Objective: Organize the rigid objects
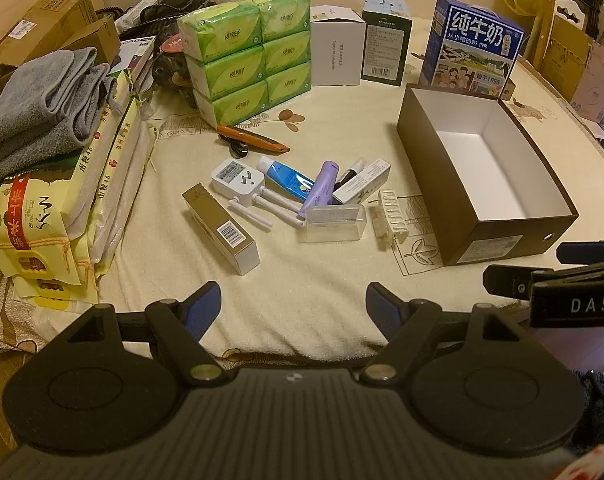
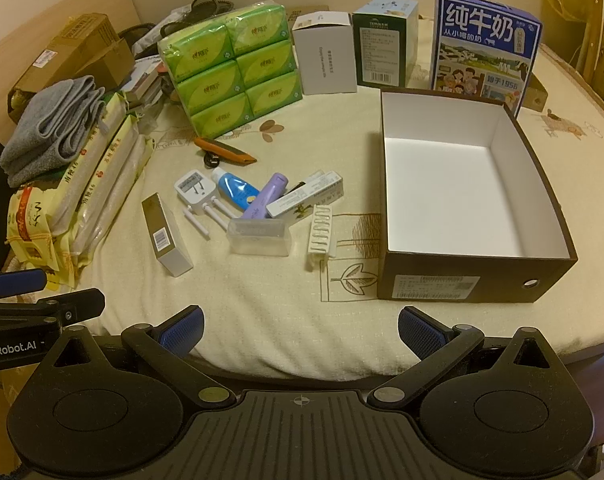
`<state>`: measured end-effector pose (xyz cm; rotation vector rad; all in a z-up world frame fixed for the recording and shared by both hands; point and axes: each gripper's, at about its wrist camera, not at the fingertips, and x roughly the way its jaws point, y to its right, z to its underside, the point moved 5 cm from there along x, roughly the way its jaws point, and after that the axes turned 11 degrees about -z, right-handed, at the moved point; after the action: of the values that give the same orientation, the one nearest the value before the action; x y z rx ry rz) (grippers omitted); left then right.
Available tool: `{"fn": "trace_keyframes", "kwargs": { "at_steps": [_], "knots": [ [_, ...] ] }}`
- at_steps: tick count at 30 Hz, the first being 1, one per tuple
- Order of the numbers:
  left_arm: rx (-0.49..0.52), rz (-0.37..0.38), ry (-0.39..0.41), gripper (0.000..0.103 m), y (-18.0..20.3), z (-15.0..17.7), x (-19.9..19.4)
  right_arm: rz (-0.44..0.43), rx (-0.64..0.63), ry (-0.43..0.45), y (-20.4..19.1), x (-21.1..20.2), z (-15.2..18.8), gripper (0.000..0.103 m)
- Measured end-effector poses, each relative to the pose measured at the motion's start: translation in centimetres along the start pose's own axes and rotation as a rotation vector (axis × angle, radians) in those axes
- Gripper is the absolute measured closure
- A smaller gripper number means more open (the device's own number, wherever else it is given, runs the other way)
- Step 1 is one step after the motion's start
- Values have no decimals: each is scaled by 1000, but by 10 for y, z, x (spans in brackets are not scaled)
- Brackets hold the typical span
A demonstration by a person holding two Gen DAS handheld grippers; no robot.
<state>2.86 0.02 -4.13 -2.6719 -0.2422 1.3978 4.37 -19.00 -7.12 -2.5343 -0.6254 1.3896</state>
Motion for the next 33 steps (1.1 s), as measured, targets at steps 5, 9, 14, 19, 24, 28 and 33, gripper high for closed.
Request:
{"fn": "trace_keyframes", "kwargs": {
  "at_steps": [5, 9, 14, 19, 24, 28, 33],
  "knots": [
    [0, 0, -1, 26, 0, 0, 0, 0, 0, 0, 0, 0, 0, 2],
    [1, 0, -1, 26, 0, 0, 0, 0, 1, 0, 0, 0, 0, 2],
    [1, 0, -3, 26, 0, 0, 0, 0, 0, -1, 0, 1, 0, 2],
    [1, 0, -3, 26, 0, 0, 0, 0, 0, -1, 0, 1, 0, 2],
    [1, 0, -4, 26, 0, 0, 0, 0, 0, -2, 0, 2, 0, 2],
    [1, 0, -5, 26, -3, 9, 7, 0, 0, -2, 0, 2, 0, 2],
    [1, 0, -5, 26, -3, 9, 7, 0, 0, -3, 1, 3, 0, 2]
  ]
}}
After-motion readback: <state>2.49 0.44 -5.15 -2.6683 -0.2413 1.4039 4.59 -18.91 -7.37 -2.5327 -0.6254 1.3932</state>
